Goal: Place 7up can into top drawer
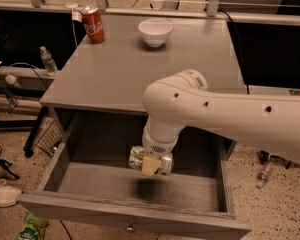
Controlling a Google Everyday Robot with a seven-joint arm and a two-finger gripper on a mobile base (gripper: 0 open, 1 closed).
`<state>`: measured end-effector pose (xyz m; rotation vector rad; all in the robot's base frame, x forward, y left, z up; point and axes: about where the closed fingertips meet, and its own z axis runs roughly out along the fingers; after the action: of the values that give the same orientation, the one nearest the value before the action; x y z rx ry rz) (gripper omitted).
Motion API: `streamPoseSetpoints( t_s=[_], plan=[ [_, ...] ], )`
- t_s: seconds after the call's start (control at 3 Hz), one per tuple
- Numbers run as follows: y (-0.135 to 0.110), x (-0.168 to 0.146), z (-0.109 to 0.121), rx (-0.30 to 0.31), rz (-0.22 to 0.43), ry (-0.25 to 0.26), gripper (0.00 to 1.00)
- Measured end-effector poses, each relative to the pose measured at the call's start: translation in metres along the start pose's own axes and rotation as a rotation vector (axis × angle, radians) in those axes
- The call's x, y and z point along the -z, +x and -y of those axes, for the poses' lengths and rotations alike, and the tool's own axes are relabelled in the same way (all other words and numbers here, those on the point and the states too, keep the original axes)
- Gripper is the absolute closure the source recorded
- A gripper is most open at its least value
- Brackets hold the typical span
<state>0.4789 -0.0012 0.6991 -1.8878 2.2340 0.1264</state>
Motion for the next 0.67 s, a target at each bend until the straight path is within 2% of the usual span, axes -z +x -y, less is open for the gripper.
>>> streamPoseSetpoints(
  t_s=[0.33,0.67],
  plan=[
    [-0.0009,-0.0231,-0.0059,0.009,0.028,-0.023,1.0],
    [-0.0015,-0.0223,-0.0059,0.01,0.027,-0.021,0.81]
  ],
)
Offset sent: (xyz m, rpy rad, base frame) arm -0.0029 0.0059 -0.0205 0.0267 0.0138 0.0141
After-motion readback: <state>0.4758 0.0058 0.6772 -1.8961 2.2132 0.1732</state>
